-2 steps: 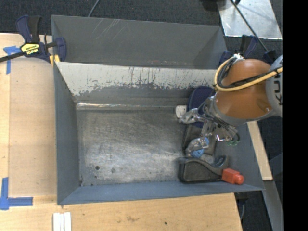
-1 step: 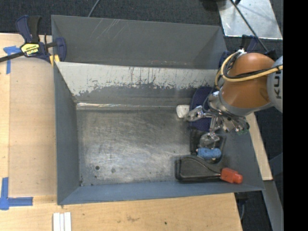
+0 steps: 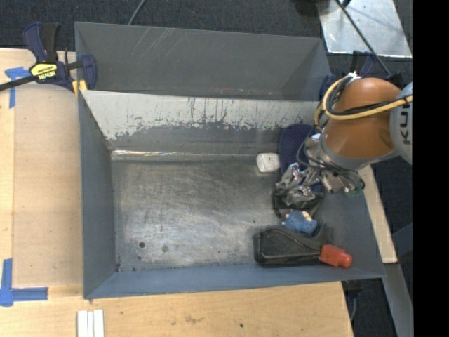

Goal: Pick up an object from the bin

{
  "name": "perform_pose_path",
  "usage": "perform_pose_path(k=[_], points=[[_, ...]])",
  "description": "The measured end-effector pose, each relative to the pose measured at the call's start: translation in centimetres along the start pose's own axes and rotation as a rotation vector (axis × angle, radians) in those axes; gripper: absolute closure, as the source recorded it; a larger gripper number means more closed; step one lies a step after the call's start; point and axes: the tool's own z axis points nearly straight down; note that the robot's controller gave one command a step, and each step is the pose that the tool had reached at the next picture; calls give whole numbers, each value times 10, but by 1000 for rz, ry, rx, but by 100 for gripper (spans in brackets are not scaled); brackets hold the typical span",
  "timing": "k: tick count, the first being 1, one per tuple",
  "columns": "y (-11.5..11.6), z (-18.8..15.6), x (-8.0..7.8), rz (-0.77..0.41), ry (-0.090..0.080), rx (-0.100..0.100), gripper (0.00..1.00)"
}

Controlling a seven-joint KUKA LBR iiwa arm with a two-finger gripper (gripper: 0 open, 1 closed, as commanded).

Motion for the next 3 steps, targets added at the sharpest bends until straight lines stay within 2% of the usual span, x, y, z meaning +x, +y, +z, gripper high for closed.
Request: perform_pose_path(k=[1, 2, 3], points=[[91, -82, -13, -18, 7, -6, 100], [100, -146, -17, -102, 8, -3, 100], [97, -243, -41, -268, 7, -2, 100]])
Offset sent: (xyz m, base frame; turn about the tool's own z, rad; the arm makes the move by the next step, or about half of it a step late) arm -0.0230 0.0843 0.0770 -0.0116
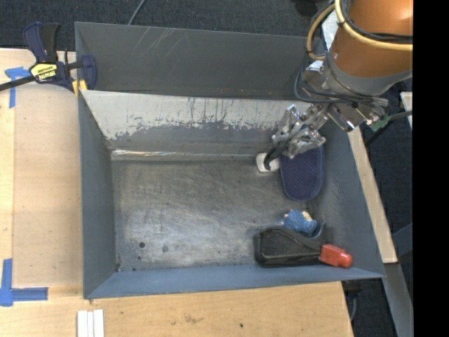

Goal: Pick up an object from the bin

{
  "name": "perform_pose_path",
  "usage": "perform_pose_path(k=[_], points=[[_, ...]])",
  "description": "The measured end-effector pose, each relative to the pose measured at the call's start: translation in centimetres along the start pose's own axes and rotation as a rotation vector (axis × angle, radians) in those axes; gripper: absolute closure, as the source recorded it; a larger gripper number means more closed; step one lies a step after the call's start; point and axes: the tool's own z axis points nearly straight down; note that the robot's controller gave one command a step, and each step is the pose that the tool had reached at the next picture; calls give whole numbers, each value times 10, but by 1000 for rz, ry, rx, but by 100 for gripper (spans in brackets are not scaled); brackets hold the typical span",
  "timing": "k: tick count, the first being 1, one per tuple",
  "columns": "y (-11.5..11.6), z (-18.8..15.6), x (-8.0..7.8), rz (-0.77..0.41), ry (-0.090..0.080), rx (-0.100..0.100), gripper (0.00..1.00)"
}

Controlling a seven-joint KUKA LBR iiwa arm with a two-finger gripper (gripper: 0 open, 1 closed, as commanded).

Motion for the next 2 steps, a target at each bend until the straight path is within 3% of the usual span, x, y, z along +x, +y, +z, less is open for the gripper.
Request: perform_pose_path(k=[1, 2], points=[[-4, 129, 12, -185, 12, -12, 100], [4, 74, 12, -161, 3, -2, 100]])
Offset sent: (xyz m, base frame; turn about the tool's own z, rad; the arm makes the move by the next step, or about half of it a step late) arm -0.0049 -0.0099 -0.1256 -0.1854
